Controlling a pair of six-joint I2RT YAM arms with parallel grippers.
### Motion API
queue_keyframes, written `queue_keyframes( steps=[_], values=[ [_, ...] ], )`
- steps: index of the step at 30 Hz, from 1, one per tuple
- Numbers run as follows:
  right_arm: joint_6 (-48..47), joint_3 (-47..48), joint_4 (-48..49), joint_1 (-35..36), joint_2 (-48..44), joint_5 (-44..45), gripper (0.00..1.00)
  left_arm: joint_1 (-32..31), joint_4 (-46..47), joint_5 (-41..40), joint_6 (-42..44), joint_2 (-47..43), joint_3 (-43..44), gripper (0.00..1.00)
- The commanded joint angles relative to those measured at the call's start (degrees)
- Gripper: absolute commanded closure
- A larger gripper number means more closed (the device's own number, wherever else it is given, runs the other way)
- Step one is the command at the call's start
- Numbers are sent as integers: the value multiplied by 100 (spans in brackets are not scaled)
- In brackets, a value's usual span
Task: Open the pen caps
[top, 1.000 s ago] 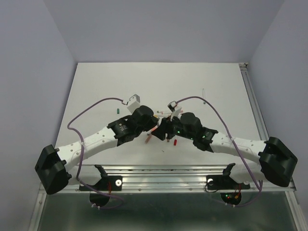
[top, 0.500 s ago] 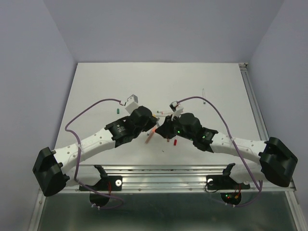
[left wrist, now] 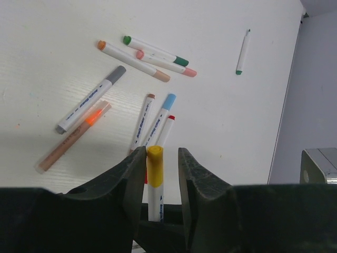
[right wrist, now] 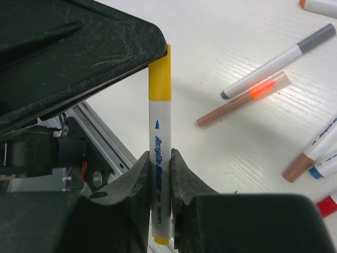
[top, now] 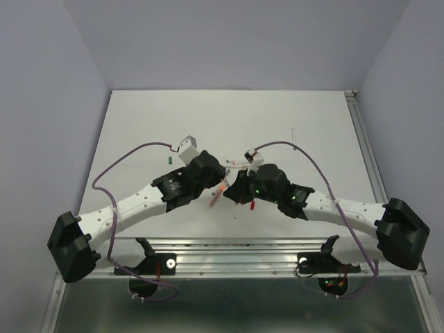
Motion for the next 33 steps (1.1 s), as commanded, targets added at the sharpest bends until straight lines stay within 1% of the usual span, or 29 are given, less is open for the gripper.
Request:
queue_keyframes(
  steps=[1,7,12,14,15,17,25,26,27,28,30,31,32,33],
  values=[
    [167,325,62,60,-221,-54,99,-3,75,-256,66,-27,107,59],
    [141,308,342,52,-230,-90,99,-3,110,-151,136,43,133,59],
    [26,430,229,60,-257,-72,99,-3,128,-142,137,26,134,60],
    [44,396,290,60,-274,-195,99,-3,119,-159,145,34,142,62],
    [61,378,308,52,-283,-238,99,-3,127,-159,137,35,142,67],
    [70,369,334,60,-292,-274,99,-3,145,-160,137,8,134,73],
    [0,360,563,60,-274,-344,99,-3,145,-124,163,17,134,75],
    [-9,360,563,52,-257,-344,99,-3,163,-124,180,26,134,79],
    [-18,369,580,52,-248,-362,99,-3,163,-124,172,8,142,87],
    [-18,369,607,52,-239,-405,99,-3,189,-124,206,26,142,100],
    [-35,369,651,52,-213,-511,99,-3,407,-177,373,8,81,100],
    [-35,369,651,60,-195,-616,99,6,600,-186,600,-9,20,100],
    [-35,360,677,60,-195,-686,99,15,941,-316,672,-9,-94,100],
    [-44,317,712,60,-195,-792,99,67,1084,-370,760,8,-130,100]
  ],
)
